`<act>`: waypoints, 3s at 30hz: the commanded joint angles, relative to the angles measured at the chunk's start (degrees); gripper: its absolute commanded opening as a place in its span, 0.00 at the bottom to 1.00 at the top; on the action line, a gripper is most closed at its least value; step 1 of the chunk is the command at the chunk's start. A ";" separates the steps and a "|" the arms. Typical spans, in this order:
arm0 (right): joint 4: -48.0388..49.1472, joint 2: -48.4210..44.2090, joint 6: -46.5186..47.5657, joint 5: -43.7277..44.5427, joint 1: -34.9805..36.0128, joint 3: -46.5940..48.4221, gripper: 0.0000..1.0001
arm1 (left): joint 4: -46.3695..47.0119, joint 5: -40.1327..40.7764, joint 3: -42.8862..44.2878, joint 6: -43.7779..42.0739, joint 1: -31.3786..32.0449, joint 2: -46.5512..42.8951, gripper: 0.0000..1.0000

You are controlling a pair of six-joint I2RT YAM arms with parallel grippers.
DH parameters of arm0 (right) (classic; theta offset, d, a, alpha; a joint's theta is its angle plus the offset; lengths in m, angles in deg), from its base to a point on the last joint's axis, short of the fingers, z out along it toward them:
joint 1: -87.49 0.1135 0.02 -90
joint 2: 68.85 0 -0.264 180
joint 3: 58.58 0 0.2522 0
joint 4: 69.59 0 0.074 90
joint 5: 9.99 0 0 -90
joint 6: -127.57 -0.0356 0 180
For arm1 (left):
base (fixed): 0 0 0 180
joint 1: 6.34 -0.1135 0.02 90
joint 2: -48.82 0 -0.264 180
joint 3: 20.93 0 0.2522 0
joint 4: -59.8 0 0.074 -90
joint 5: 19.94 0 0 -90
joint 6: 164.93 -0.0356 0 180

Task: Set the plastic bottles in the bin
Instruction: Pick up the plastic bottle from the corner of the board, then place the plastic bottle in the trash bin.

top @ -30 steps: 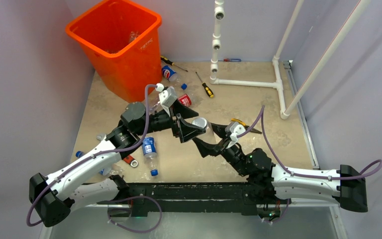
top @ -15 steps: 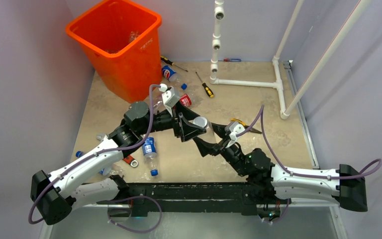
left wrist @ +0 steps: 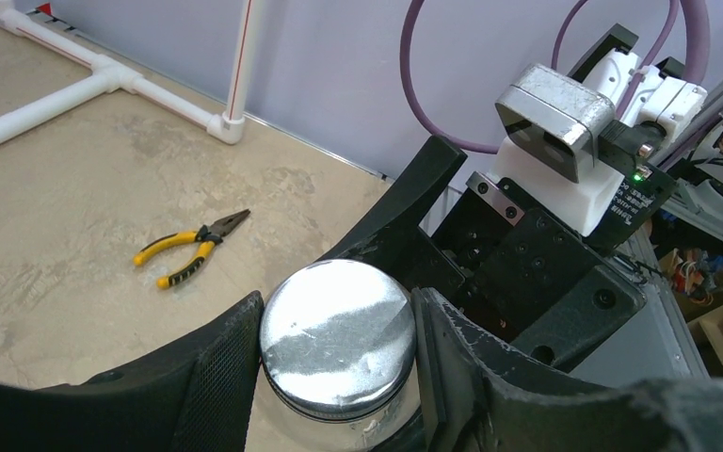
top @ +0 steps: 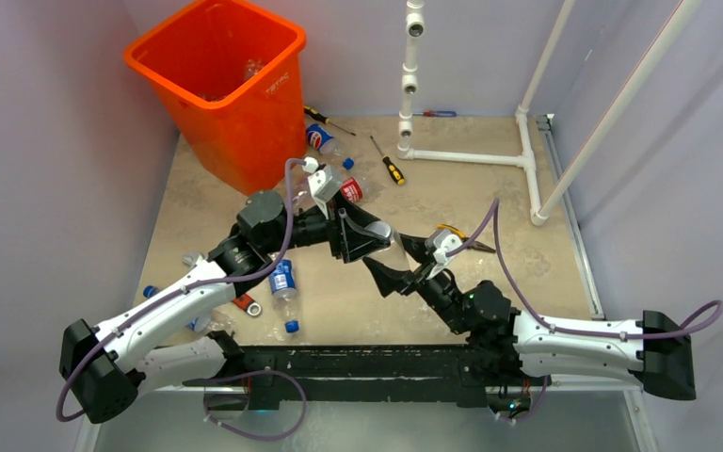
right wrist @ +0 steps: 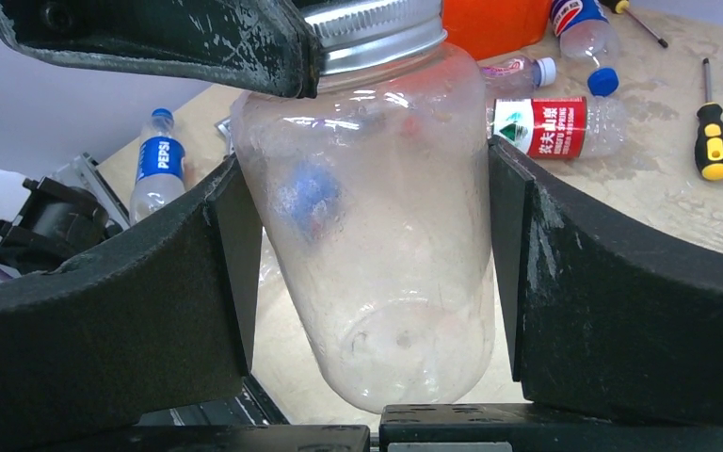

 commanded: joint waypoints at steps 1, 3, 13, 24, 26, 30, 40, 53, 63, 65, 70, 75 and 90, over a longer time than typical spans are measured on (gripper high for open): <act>-1.72 -1.16 -1.98 1.19 0.07 2.18 0.26 | 1.00 -1.05 -0.06 -0.25 0.33 -0.25 0.00; -4.27 -1.02 -3.02 1.13 0.06 3.33 0.55 | 0.94 -0.53 -0.16 -0.32 0.34 -0.43 0.00; -10.37 -1.47 -5.60 1.34 0.05 5.63 0.99 | 0.01 2.91 -0.39 -1.00 0.39 -1.24 0.00; -21.74 -6.73 -9.00 -1.11 0.10 6.69 0.99 | -3.96 21.03 -1.23 -5.39 -0.09 -5.35 0.00; -22.37 -8.22 -9.09 -3.90 0.05 6.20 0.99 | -3.80 23.69 -1.03 -5.34 -0.51 -5.57 0.00; -24.52 -9.23 -8.94 -8.20 0.05 7.17 0.99 | -4.99 28.32 1.65 -5.69 -1.58 -5.62 0.00; -20.67 -9.09 -9.49 -10.74 0.11 6.76 0.99 | -6.57 51.23 27.01 -20.58 -1.55 0.09 0.00; -24.89 -11.50 -12.99 -14.24 0.06 6.07 0.99 | 16.21 73.65 59.10 -43.83 -21.43 31.83 0.00; -26.74 -14.24 -12.79 -12.97 0.04 4.64 0.99 | 14.78 70.40 55.31 -37.71 -26.10 39.61 0.00; -26.63 -14.18 -12.87 -13.10 0.05 4.64 0.99 | 9.77 68.90 58.35 -36.20 -26.12 41.66 0.00; -27.24 -14.26 -12.87 -12.90 0.04 5.19 0.99 | 6.59 74.66 61.52 -34.95 -26.12 42.23 0.82; -27.35 -13.94 -13.75 -10.56 0.07 5.42 0.99 | 4.09 71.67 59.62 -29.22 -25.95 34.62 0.91; -33.27 -1.23 -25.08 2.85 -0.09 10.14 0.99 | -32.22 50.22 28.66 -2.48 -20.29 4.57 0.97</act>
